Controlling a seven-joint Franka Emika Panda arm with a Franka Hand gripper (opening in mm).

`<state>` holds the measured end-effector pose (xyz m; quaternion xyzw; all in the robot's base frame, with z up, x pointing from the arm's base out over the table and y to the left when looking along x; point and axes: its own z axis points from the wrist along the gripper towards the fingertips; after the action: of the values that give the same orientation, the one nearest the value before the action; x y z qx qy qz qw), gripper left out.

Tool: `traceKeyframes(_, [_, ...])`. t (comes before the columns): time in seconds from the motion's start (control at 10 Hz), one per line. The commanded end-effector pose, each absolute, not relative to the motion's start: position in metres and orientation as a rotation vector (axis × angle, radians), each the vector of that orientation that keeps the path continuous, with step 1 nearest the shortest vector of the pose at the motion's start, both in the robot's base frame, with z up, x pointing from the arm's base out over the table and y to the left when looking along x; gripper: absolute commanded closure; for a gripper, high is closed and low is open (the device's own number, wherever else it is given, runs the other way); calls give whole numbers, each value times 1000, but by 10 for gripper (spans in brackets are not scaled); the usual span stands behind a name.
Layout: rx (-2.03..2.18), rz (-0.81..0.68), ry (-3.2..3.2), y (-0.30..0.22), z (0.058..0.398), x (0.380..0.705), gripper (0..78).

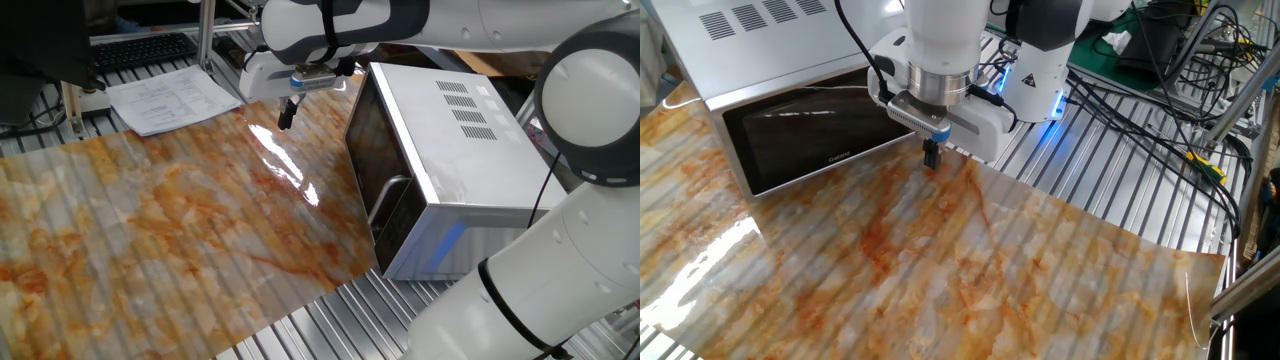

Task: Open the microwave door

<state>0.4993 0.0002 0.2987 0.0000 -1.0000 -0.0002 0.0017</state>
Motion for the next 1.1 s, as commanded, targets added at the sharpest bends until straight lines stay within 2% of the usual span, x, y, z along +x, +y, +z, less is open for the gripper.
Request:
traceKeyframes(0.1, [105, -142, -3003, 0, 299, 499, 776])
traceKeyframes(0.2, [121, -47, -3006, 0, 299, 499, 776])
traceKeyframes(0.3, [119, -43, -3005, 0, 299, 500, 776])
traceKeyframes(1.1, [133, -114, -3042, 0, 306, 508, 776])
